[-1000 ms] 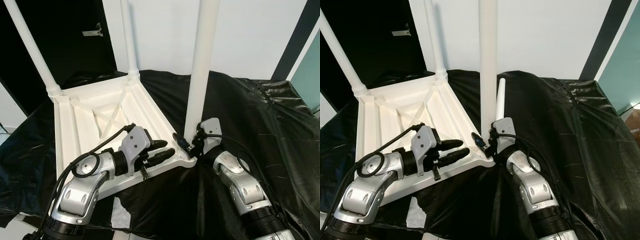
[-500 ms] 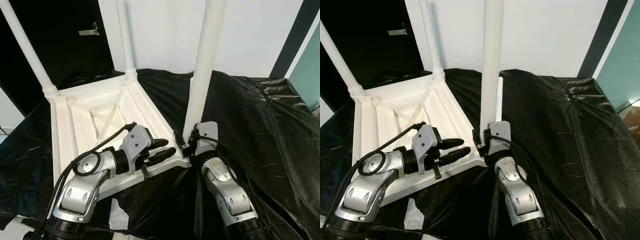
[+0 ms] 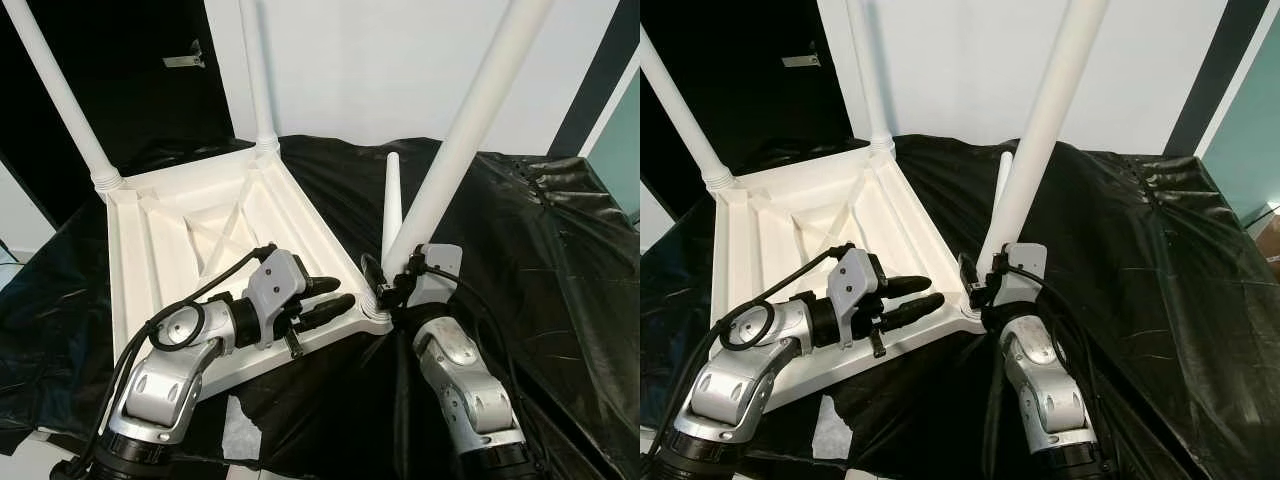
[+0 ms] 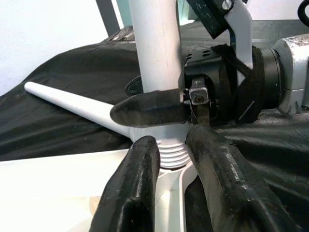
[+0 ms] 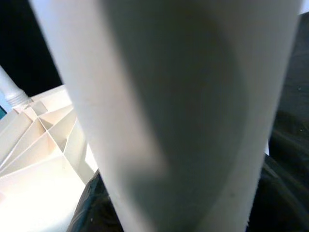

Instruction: Building children table

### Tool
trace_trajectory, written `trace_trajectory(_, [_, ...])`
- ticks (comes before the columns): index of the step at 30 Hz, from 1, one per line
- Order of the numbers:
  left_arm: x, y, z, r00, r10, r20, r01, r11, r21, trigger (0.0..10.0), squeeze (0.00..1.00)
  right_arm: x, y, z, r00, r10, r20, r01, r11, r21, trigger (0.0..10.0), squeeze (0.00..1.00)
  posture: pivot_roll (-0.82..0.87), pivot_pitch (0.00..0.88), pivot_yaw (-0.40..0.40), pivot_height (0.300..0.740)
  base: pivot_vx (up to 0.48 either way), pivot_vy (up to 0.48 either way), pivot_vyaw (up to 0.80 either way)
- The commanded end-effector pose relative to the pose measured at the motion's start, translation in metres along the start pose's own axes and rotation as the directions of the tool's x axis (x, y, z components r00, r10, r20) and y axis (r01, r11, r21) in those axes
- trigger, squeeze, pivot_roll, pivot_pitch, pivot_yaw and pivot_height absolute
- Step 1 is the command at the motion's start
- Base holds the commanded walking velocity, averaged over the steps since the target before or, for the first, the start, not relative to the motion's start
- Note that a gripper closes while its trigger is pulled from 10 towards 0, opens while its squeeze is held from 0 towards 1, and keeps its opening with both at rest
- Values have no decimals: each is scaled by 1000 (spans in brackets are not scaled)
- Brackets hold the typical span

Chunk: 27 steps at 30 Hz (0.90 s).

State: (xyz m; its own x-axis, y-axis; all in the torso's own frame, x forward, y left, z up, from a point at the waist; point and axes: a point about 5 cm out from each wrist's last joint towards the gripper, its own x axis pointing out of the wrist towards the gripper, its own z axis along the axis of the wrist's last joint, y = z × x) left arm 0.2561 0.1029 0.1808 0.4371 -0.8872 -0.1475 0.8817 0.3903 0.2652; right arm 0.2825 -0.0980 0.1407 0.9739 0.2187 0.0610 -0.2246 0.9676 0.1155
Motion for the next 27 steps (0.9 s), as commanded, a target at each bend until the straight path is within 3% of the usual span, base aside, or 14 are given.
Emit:
trace_trajectory(1, [-1, 4, 0, 998, 65, 1, -66, 998, 4, 10000, 0, -1, 0, -9, 999, -4, -43, 3, 999, -35, 10000, 0, 9, 0, 5, 740, 0, 0, 0])
trace_trajectory(2, [-1, 4, 0, 998, 65, 1, -66, 998, 4, 10000, 0, -1, 0, -9, 999, -4, -43, 3, 999, -35, 10000, 0, 9, 0, 5, 740, 0, 0, 0])
trace_trajectory(4, [-1, 4, 0, 998, 65, 0, -65, 998, 4, 10000, 0, -2, 5, -11, 995, 81, -59, -89, 984, -156, 10000, 0, 8, 0, 5, 740, 0, 0, 0])
trace_trajectory(9, [-1, 3, 0, 998, 59, 0, -59, 998, 5, 10000, 0, -6, 8, -21, 977, 177, -115, -201, 949, -244, 10000, 0, 9, 0, 5, 740, 0, 0, 0])
trace_trajectory(16, [-2, 2, 0, 999, 48, -1, -48, 999, 6, 10000, 0, -14, 3, -28, 955, 264, -138, -289, 933, -216, 10000, 0, 6, 0, 8, 740, 0, 0, 0])
trace_trajectory(25, [-2, 1, 0, 999, 40, -1, -40, 999, 8, 10000, 0, -19, -2, -29, 936, 322, -138, -348, 904, -248, 10000, 0, 3, 0, 13, 740, 0, 0, 0])
trace_trajectory(27, [-2, 0, 0, 999, 33, 0, -33, 999, 9, 10000, 0, -24, -11, -33, 920, 367, -134, -390, 886, -252, 10000, 0, 2, 0, 21, 740, 0, 0, 0])
